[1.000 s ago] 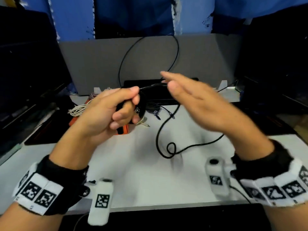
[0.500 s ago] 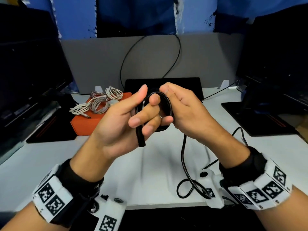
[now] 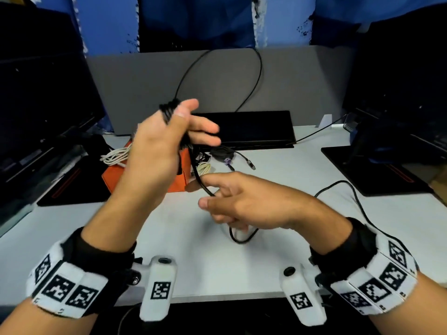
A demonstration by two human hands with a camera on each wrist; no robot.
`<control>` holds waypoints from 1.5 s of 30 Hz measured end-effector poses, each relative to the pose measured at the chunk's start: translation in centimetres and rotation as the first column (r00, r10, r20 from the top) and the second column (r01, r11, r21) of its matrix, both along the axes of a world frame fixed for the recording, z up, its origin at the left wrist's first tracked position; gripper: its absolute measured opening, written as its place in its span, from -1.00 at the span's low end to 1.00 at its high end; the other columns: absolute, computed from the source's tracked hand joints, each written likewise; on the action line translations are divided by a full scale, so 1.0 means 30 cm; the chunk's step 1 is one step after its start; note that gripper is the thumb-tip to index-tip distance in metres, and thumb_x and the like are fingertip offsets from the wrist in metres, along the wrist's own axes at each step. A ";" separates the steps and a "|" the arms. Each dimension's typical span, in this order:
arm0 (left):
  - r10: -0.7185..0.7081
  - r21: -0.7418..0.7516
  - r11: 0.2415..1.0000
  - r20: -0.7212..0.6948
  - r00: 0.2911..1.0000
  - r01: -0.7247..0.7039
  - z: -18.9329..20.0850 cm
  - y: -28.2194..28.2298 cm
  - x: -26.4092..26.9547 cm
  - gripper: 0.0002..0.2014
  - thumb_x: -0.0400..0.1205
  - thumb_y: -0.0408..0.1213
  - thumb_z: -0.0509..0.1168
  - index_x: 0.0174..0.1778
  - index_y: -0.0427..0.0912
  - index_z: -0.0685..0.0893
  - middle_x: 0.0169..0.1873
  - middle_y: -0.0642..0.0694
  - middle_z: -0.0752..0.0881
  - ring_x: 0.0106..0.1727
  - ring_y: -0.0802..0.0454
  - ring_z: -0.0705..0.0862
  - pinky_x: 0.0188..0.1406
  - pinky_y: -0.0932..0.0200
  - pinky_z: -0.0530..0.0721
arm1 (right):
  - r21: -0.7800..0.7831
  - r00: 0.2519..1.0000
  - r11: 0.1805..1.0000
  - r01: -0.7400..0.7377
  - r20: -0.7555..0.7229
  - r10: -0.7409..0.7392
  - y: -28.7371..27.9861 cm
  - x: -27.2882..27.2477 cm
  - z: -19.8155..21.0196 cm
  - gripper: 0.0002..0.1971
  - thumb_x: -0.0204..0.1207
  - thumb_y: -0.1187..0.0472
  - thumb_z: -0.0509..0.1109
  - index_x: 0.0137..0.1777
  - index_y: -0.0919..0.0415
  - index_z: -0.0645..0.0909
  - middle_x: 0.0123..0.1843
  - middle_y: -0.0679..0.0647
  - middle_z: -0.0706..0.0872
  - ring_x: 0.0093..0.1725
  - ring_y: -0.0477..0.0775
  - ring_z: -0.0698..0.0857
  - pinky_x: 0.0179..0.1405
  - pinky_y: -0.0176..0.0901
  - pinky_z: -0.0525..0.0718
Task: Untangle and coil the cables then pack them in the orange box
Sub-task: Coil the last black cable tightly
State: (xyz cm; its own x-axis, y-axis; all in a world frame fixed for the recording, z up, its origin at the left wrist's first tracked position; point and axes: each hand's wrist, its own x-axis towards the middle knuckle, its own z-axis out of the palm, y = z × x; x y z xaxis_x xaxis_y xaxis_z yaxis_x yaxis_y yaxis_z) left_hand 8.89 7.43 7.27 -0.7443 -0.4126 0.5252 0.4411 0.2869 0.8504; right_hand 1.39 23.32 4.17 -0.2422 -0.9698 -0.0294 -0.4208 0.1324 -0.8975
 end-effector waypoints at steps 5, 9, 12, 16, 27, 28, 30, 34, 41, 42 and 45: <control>0.057 -0.529 0.842 0.285 0.957 0.107 -0.020 -0.012 0.010 -0.63 0.86 -0.06 0.06 0.10 -0.22 0.69 -0.34 0.03 0.81 -0.28 0.06 0.78 -0.11 0.02 0.70 | -0.290 0.944 0.950 0.114 -0.267 -0.195 0.053 -0.039 0.098 -0.80 0.76 0.23 0.37 0.02 0.38 0.73 -0.30 -0.07 0.73 -0.31 -0.08 0.62 -0.25 -0.28 0.55; -0.357 -0.167 0.883 0.367 0.859 0.439 -0.002 0.011 0.038 -0.47 0.86 -0.08 0.00 -0.23 -0.20 0.77 -0.60 -0.17 0.56 -0.61 -0.11 0.40 -0.28 0.05 0.57 | -0.523 0.906 0.807 0.275 -0.139 -0.399 0.071 -0.068 0.116 -0.82 0.65 0.23 0.53 -0.01 0.31 0.59 -0.32 0.11 0.78 -0.33 0.16 0.66 -0.24 0.06 0.60; -0.560 0.022 0.818 0.253 0.789 0.574 -0.014 0.009 0.036 -0.53 0.81 -0.06 0.05 0.02 -0.31 0.79 -0.66 -0.06 0.40 -0.67 0.01 0.34 -0.19 0.08 0.65 | -0.591 0.870 0.743 0.315 -0.134 -0.475 0.030 -0.053 0.077 -0.81 0.71 0.01 0.43 0.13 0.11 0.61 -0.26 -0.09 0.72 -0.24 0.00 0.67 -0.15 -0.02 0.66; -0.724 0.265 0.682 0.105 0.682 0.682 -0.040 0.039 0.025 -0.63 0.80 -0.12 0.02 -0.14 -0.22 0.64 -0.67 0.06 0.42 -0.68 0.08 0.49 -0.10 0.11 0.68 | -0.564 0.913 0.743 0.361 0.052 -0.405 -0.014 -0.012 0.035 -0.51 0.83 -0.17 0.05 0.17 0.22 0.64 -0.21 -0.06 0.71 -0.28 0.24 0.77 -0.37 -0.18 0.63; -0.811 0.335 0.584 0.205 0.548 0.740 -0.013 0.066 0.049 -0.50 0.79 0.08 -0.11 -0.29 -0.16 0.46 -0.27 -0.25 0.74 -0.01 -0.36 0.80 0.24 0.01 0.65 | -0.515 0.880 0.741 0.431 0.059 -0.471 0.025 0.039 0.092 -0.44 0.86 -0.08 0.04 -0.32 0.20 0.53 -0.52 0.01 0.77 -0.67 0.07 0.64 -0.67 -0.05 0.55; -0.801 0.315 0.598 0.210 0.560 0.737 -0.013 0.065 0.051 -0.51 0.80 0.04 -0.09 -0.31 -0.15 0.50 -0.31 -0.24 0.75 -0.07 -0.36 0.82 0.24 -0.01 0.66 | -0.513 0.888 0.751 0.415 0.049 -0.457 0.026 0.036 0.093 -0.44 0.85 -0.10 0.05 -0.33 0.19 0.54 -0.52 0.06 0.76 -0.65 0.07 0.67 -0.64 -0.08 0.55; -0.789 0.293 0.614 0.199 0.581 0.733 -0.017 0.066 0.055 -0.52 0.80 -0.04 -0.05 -0.27 -0.16 0.63 -0.44 -0.16 0.74 -0.27 -0.28 0.82 0.26 -0.04 0.68 | -0.518 0.893 0.764 0.384 -0.002 -0.451 0.022 0.026 0.091 -0.41 0.85 -0.14 0.06 -0.38 0.12 0.54 -0.51 0.19 0.72 -0.57 0.21 0.70 -0.57 -0.12 0.51; -0.751 0.425 0.604 0.018 0.660 0.675 -0.035 0.109 0.036 -0.50 0.80 -0.04 -0.01 -0.16 -0.24 0.74 -0.76 0.12 0.46 -0.71 0.13 0.56 0.09 0.09 0.77 | -0.548 0.903 0.758 0.354 -0.009 -0.429 0.011 -0.003 0.095 -0.40 0.86 -0.13 0.05 -0.45 0.02 0.47 -0.49 -0.10 0.59 -0.52 0.05 0.52 -0.48 -0.15 0.43; -0.810 0.584 0.298 -0.263 0.524 0.755 -0.041 0.130 0.022 -0.48 0.85 -0.10 0.02 0.42 -0.49 0.62 -0.59 0.04 0.32 -0.48 0.11 0.62 0.40 0.13 0.64 | -0.417 0.898 0.795 0.440 0.221 -0.381 0.017 -0.017 0.105 -0.42 0.85 -0.19 0.03 -0.38 -0.09 0.61 -0.52 -0.15 0.44 -0.53 -0.14 0.38 -0.51 -0.25 0.30; -0.799 0.573 0.308 -0.277 0.533 0.759 -0.034 0.125 0.024 -0.48 0.86 -0.14 0.04 0.50 -0.55 0.51 -0.57 0.01 0.36 -0.39 0.06 0.65 0.48 0.08 0.58 | -0.410 0.897 0.799 0.440 0.245 -0.368 0.015 -0.017 0.101 -0.43 0.85 -0.19 0.02 -0.37 -0.12 0.60 -0.53 -0.14 0.45 -0.55 -0.13 0.35 -0.53 -0.27 0.28; -0.630 0.552 0.520 -0.267 0.729 0.651 0.000 0.095 0.032 -0.46 0.85 -0.14 0.05 0.55 -0.55 0.46 -0.55 0.04 0.48 -0.16 0.04 0.68 0.44 0.05 0.62 | -0.401 0.929 0.840 0.365 0.097 -0.358 0.016 -0.028 0.083 -0.61 0.88 -0.13 -0.01 0.03 -0.08 0.61 -0.38 0.09 0.59 -0.63 -0.01 0.38 -0.59 -0.23 0.33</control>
State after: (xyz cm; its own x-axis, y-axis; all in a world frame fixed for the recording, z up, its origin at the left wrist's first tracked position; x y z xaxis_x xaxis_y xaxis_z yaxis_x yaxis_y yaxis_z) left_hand 9.85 10.28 7.26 -0.9213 -0.0490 0.3858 0.3311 -0.6192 0.7120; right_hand 0.53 23.79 6.66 -0.5812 -0.7399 0.3388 -0.3984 -0.1044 -0.9113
